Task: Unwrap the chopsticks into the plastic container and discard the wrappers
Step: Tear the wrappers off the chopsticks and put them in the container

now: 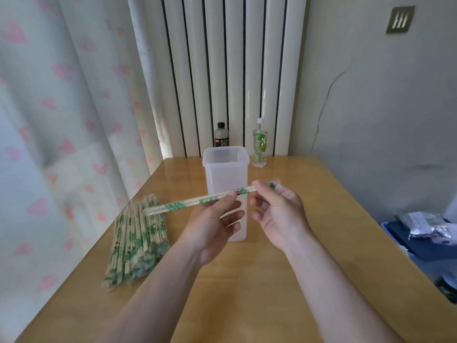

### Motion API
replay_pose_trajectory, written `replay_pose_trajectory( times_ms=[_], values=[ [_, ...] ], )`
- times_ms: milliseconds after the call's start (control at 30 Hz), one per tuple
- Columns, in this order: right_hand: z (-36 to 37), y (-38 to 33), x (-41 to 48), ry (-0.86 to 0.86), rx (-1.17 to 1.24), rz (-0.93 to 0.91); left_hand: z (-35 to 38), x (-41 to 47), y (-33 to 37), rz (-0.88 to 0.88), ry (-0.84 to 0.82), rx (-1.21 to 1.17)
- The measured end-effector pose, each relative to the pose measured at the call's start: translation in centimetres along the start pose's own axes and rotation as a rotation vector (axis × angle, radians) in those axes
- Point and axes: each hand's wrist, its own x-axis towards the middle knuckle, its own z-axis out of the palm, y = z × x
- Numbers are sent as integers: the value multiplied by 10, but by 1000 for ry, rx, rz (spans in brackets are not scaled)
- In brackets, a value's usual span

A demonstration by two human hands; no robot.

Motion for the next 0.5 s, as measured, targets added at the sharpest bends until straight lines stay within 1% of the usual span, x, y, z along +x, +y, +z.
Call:
replay_pose_trajectory(
  times_ms=[67, 133, 200, 233, 333, 400, 467, 500],
  values=[
    [-18, -10, 7, 61, 14, -14, -20, 0, 0, 39, 75, -58],
    [-38, -19, 15, 114, 1, -28, -48, 1, 6, 65, 120, -168],
    [-54, -22, 23, 152, -13, -25, -70, 3, 13, 49, 142, -180],
    [-59, -21, 26, 161, -19, -20, -76, 4, 15, 31, 141, -117],
    [-64, -13, 34, 156, -29, 3, -75, 7, 6, -11, 77, 198],
    [-61, -6, 35, 140, -33, 17, -71, 8, -3, -16, 49, 361],
    [-57, 0, 34, 128, -27, 24, -70, 10, -11, 5, 62, 442],
    [-55, 3, 34, 127, -26, 30, -69, 11, -14, 11, 76, 445]
  ],
)
